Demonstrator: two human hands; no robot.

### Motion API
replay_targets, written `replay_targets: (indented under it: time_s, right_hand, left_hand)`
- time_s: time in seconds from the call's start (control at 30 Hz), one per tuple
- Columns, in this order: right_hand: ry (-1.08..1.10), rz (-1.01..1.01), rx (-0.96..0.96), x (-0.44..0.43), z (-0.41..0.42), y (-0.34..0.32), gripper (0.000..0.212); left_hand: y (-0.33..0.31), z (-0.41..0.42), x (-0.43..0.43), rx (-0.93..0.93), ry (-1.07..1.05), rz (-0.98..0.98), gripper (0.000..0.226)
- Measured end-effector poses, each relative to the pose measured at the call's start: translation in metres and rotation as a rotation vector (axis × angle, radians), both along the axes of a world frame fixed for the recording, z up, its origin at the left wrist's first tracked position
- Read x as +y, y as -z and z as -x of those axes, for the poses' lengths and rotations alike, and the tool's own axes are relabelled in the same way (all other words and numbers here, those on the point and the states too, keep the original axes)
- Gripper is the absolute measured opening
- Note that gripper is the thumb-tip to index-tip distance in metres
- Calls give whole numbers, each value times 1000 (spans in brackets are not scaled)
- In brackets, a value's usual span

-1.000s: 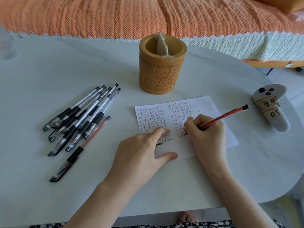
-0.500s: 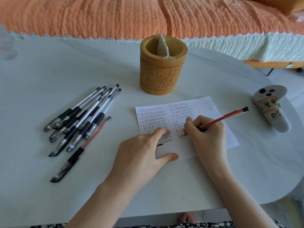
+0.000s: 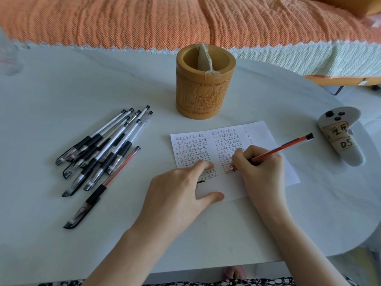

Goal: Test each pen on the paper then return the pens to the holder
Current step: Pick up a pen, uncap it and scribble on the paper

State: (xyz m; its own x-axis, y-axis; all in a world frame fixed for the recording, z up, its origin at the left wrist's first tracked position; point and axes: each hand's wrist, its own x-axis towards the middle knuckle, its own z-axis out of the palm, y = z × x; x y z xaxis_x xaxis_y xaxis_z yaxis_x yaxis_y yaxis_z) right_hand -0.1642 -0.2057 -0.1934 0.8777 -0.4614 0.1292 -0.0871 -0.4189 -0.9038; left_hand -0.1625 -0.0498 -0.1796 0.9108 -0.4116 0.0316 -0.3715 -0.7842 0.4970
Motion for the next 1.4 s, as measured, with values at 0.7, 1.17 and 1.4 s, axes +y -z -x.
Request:
replay_targets:
  time_s: [0.7,1.17,1.4]
  right_hand:
    - [3,38,2,0,-1,3,33]
    - [8,43,-5,-1,-1,3,31]
    - [12,9,-17,-3,0,4,34]
  left_hand:
    - [1,0,0,-3,-7,6,55]
    - [-3,1,-1,20,-27,7,55]
    - [-5,2,-1,36,-14,-27,55]
